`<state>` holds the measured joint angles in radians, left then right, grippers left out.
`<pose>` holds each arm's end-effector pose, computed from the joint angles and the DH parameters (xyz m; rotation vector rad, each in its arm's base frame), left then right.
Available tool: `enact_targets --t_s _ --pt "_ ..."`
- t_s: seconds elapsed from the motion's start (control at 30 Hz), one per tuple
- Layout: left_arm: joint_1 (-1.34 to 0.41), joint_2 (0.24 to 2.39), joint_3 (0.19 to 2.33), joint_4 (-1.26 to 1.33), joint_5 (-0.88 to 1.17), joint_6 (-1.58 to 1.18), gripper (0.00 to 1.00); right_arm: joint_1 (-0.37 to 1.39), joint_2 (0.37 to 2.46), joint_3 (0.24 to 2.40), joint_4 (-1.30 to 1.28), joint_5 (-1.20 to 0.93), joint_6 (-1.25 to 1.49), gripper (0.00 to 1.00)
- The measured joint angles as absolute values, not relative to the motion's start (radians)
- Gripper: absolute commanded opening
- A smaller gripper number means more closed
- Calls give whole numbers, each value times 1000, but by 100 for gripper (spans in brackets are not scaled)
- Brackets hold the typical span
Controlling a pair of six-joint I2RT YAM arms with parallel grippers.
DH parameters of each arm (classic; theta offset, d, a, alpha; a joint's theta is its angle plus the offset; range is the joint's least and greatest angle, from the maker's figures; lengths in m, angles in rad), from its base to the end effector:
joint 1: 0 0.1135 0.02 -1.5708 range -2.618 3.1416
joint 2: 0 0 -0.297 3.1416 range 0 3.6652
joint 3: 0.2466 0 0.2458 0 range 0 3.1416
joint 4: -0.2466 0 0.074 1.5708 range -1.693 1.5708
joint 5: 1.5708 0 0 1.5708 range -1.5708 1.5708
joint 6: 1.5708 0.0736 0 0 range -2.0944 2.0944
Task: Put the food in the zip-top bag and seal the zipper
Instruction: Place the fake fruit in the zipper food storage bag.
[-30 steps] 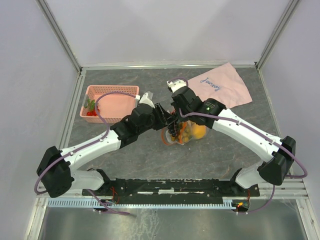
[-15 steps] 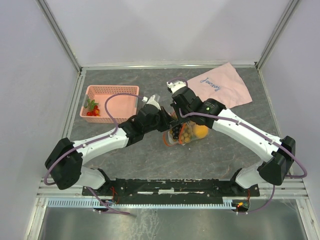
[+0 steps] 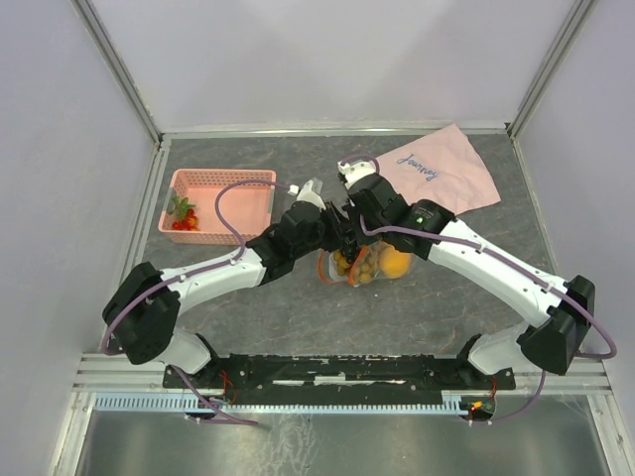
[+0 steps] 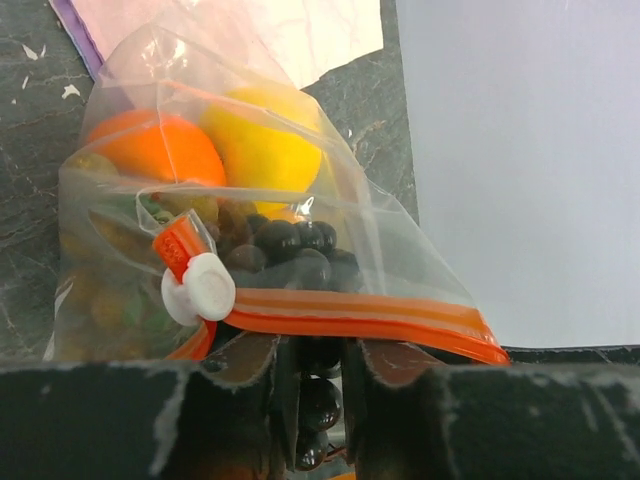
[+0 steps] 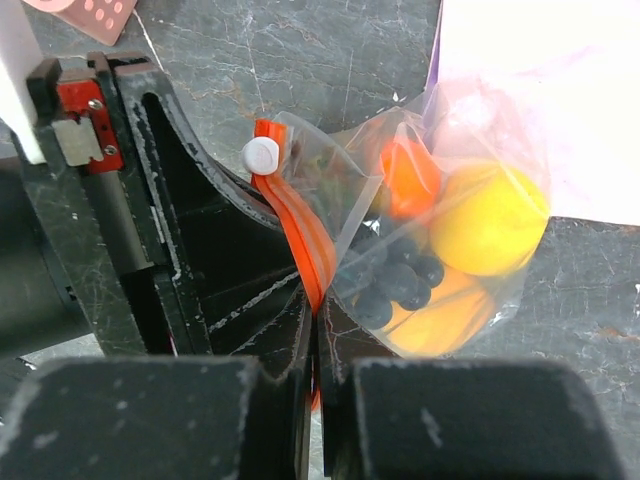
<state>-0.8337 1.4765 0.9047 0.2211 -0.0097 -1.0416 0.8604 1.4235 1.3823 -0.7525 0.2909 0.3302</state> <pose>0.2449 -0.2687 0.2799 -0.2283 2.1188 -1.1947 0.2236 0.2276 0.3544 -0.4761 2.2873 0.2525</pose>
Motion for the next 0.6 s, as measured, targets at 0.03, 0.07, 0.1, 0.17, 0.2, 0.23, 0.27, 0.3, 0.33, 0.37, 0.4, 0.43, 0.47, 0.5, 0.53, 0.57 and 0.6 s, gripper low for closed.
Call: enact_targets --t_s 0.03,0.07,0.1,0.17,0.2,0.23,0.27,0.3,0.33,0.37,0.4,0.43,0.47,0.5,0.53,0.57,0.6 --pt "-834 1474 905 221 -13 -1041 35 860 1421 1380 -751 293 333 8" --pt "-834 1471 905 218 -19 -1041 37 859 1419 1377 -748 294 334 8" --pt "-834 1464 904 212 -26 -1040 39 855 1417 1375 -748 297 336 8" --pt "-834 1437 902 191 -45 -1034 41 850 1410 1371 -744 304 337 8" --pt "-834 1418 899 178 -52 -1027 42 846 1406 1368 -741 308 337 8" --pt "-834 1396 896 161 -58 -1020 43 842 1403 1367 -739 310 337 8" --pt "-834 1375 894 149 -65 -1016 43 838 1400 1366 -739 312 337 8" --pt "-834 1359 894 139 -70 -1008 44 834 1398 1364 -739 313 338 8" --pt "-834 1339 894 129 -74 -1002 44 830 1396 1363 -739 312 338 8" --pt "-834 1320 894 119 -76 -997 44 828 1396 1362 -739 312 339 8" --pt "-834 1303 894 108 -77 -989 44 826 1396 1360 -738 311 340 8" --pt "-834 1288 894 95 -77 -980 43 824 1396 1359 -738 309 341 8" --pt "-834 1277 895 82 -77 -971 44 823 1396 1359 -738 308 341 8" --pt "-834 1269 895 66 -77 -963 44 823 1396 1359 -738 306 342 8" --pt "-834 1264 894 51 -77 -959 44 823 1396 1359 -738 305 342 8" --pt "-834 1260 894 31 -76 -957 44 823 1396 1359 -738 303 344 8" --pt "-834 1256 894 12 -76 -951 45 823 1396 1359 -738 302 344 8"
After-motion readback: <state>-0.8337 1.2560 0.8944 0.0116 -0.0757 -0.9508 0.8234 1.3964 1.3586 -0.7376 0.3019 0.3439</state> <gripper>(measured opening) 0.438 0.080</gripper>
